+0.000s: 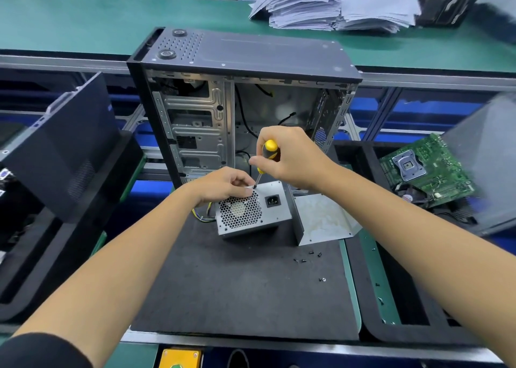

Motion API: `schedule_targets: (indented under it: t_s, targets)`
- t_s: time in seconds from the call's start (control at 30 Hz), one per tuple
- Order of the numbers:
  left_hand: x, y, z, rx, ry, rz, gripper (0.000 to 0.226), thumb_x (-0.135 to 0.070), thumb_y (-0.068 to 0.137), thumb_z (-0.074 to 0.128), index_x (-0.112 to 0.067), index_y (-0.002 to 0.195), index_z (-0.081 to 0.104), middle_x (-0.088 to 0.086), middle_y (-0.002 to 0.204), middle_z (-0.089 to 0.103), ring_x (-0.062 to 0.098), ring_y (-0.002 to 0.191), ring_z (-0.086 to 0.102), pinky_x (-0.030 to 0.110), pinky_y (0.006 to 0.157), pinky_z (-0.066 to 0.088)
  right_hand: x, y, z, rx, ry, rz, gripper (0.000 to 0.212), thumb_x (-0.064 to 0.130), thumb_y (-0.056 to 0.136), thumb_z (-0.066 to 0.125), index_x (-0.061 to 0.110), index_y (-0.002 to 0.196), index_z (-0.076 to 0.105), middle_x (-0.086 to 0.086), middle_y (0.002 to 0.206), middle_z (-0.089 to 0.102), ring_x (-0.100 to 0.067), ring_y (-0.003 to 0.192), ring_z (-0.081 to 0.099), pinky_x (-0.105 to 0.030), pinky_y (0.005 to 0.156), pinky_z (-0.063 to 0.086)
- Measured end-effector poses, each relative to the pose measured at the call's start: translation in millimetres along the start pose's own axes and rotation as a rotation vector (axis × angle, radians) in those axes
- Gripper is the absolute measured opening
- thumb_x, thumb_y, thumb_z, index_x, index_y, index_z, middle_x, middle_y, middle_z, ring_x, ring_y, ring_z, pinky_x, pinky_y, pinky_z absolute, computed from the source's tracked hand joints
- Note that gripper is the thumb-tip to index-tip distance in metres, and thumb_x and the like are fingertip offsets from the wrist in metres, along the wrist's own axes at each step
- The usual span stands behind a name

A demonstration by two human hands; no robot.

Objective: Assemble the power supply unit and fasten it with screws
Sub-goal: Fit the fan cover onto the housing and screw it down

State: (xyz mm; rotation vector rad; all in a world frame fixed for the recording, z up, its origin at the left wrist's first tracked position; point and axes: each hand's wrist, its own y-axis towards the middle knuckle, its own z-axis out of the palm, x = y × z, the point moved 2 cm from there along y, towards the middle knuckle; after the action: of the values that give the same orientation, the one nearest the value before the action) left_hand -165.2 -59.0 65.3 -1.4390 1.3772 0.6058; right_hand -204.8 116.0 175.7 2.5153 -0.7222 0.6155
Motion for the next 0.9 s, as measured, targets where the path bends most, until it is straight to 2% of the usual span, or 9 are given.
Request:
schedule_targets:
  t_s: [0.2,0.3,0.4,0.57,0.67,0.7,0.77,0.83,0.9]
  targets:
    - [-4.6,-0.5,-1.2,0.011,0.06,0.002,0.013,-0.012,0.092,0.065,-0.018,0.101,0.07,0.0,0.093,0.074,0.012,0.087,0.067,0.035,0.084,0.051,6.2,0.9,-2.7,0.058,-0.063,-0.071,0.02,0.028,0.085,0.071,0.012,0.08,0.059,0.007,0.074,0.055,-0.009,0.069,0.05,-0.02,0.063,0.04]
    - [-7.9,1.5,-1.2,0.01,0.093,-0.013,0.014,-0.01,0.091,0.065,-0.014,0.104,0.068,0.014,0.105,0.071,0.016,0.093,0.062,0.048,0.098,0.045,8.4,1.9,-2.9,0.096,-0.089,-0.096,0.019,0.026,0.084,0.073,0.013,0.081,0.059,0.005,0.078,0.057,-0.011,0.07,0.051,-0.02,0.063,0.041]
    - [-8.7,3.3,-0.7,-0.006,0.119,-0.024,0.015,-0.008,0.09,0.066,-0.015,0.103,0.068,0.014,0.11,0.07,0.017,0.097,0.062,0.047,0.105,0.043,10.4,3.2,-3.1,0.125,-0.126,-0.107,0.02,0.026,0.084,0.073,0.014,0.079,0.059,0.005,0.077,0.057,-0.009,0.069,0.049,-0.02,0.062,0.038]
    - [-6.1,2.4,0.1,-0.041,0.151,-0.029,0.015,-0.012,0.088,0.068,-0.023,0.097,0.07,-0.001,0.093,0.073,0.012,0.089,0.063,0.038,0.095,0.046,16.2,5.4,-5.1,0.174,-0.363,-0.173,0.019,0.026,0.091,0.061,0.012,0.081,0.053,-0.003,0.074,0.056,-0.02,0.071,0.048,-0.034,0.07,0.042]
    - [-5.1,2.4,1.8,-0.085,0.098,-0.021,0.016,-0.007,0.086,0.068,-0.023,0.088,0.068,0.004,0.096,0.07,0.013,0.089,0.06,0.033,0.093,0.044,22.5,5.9,-2.8,0.222,-0.555,-0.216,0.025,0.038,0.096,0.049,0.016,0.083,0.048,-0.002,0.07,0.049,-0.026,0.072,0.052,-0.035,0.064,0.043]
    - [-4.3,2.3,1.8,-0.1,0.077,-0.02,0.015,-0.006,0.086,0.068,-0.021,0.086,0.065,-0.001,0.092,0.068,0.01,0.086,0.058,0.029,0.09,0.043,24.5,5.1,-1.8,0.229,-0.586,-0.22,0.026,0.041,0.097,0.046,0.018,0.083,0.044,-0.001,0.072,0.046,-0.027,0.071,0.052,-0.036,0.063,0.044]
    - [-5.5,1.8,2.0,-0.102,0.097,-0.003,0.019,-0.005,0.086,0.068,-0.023,0.081,0.064,-0.02,0.073,0.063,-0.003,0.071,0.055,0.012,0.075,0.04,27.3,4.4,-1.6,0.256,-0.545,-0.202,0.025,0.04,0.095,0.048,0.017,0.085,0.044,-0.002,0.085,0.046,-0.025,0.069,0.05,-0.036,0.062,0.044]
    - [-5.9,1.3,2.9,-0.087,0.121,0.0,0.018,-0.008,0.088,0.068,-0.024,0.082,0.067,-0.019,0.069,0.064,-0.003,0.068,0.055,0.015,0.071,0.04,28.6,5.6,-2.8,0.315,-0.454,-0.185,0.014,0.027,0.089,0.055,0.015,0.088,0.049,-0.002,0.098,0.042,-0.02,0.066,0.048,-0.034,0.058,0.04]
    - [-5.7,0.4,3.1,-0.077,0.113,-0.008,0.008,-0.01,0.089,0.068,-0.017,0.092,0.07,-0.004,0.084,0.07,0.007,0.078,0.059,0.024,0.079,0.043,29.4,8.3,-4.4,0.359,-0.447,-0.183,0.006,0.018,0.086,0.056,0.015,0.088,0.051,-0.001,0.096,0.044,-0.018,0.072,0.047,-0.03,0.059,0.034]
